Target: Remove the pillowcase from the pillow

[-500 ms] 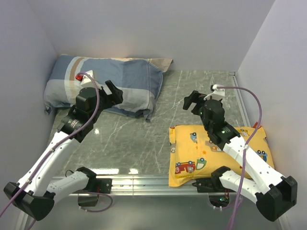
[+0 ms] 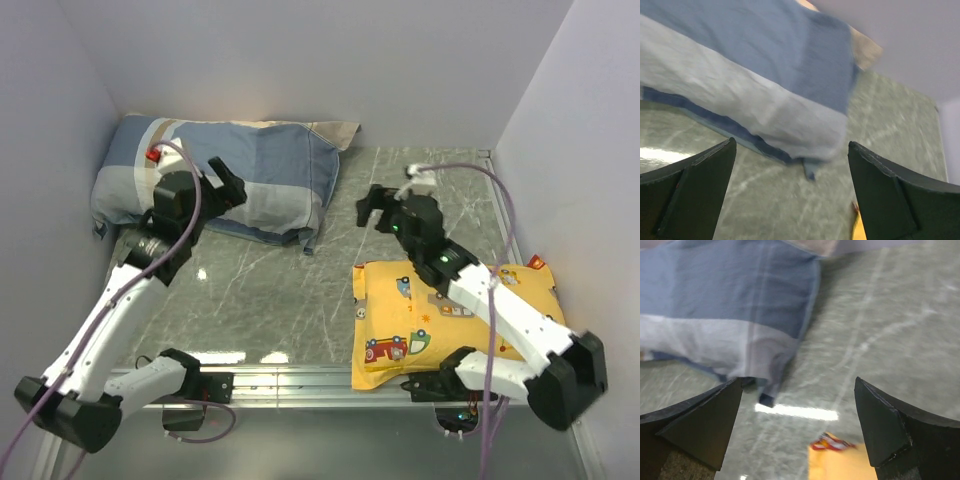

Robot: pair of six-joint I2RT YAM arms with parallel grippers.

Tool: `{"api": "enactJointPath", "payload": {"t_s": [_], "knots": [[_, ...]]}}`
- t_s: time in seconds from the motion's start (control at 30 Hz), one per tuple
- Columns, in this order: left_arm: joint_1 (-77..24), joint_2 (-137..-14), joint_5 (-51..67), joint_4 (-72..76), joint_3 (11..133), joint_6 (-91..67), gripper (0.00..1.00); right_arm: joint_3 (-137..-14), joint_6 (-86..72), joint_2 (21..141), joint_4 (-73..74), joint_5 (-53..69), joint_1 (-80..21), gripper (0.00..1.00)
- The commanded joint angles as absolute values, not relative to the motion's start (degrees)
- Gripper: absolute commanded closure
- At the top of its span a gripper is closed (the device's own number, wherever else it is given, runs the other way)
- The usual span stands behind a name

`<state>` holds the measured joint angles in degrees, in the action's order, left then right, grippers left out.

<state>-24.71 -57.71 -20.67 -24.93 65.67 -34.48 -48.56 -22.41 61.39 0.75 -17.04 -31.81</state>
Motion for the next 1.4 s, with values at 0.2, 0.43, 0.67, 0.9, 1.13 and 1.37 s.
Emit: {"api": "enactJointPath", "payload": {"t_s": [0.2,0.43,0.67,0.9,1.13,1.37], "knots": [[-1.9,-68.4,-10.9,-21.0,66.4,-44.6,0.01,-67.9,-16.0,89.1,-6.4,-8.5,-39.9,0.00],[-0.2,-77.4,-13.3,-13.7,66.0,-47.9,0.01,-78.4,-17.8,103.9,-5.1,-3.8,-40.7,0.00],[1.2,-84.8,-17.7,-9.1,64.1,-49.0,0.01,-75.7,-23.9,107.9,-6.8,-6.9,-41.5,0.00],[1.2,-91.3,-19.9,1.6,60.6,-47.9,0.18,-74.5,-26.8,110.8,-10.9,-9.0,-42.0,0.06],[1.3,-93.5,-20.2,4.8,62.8,-44.5,0.99,-73.7,-26.5,108.9,-11.6,-12.2,-42.1,0.52],[-2.2,-87.5,-23.8,-3.8,65.0,-42.4,0.99,-72.8,-25.1,101.1,-7.7,-13.0,-42.0,1.00]]}}
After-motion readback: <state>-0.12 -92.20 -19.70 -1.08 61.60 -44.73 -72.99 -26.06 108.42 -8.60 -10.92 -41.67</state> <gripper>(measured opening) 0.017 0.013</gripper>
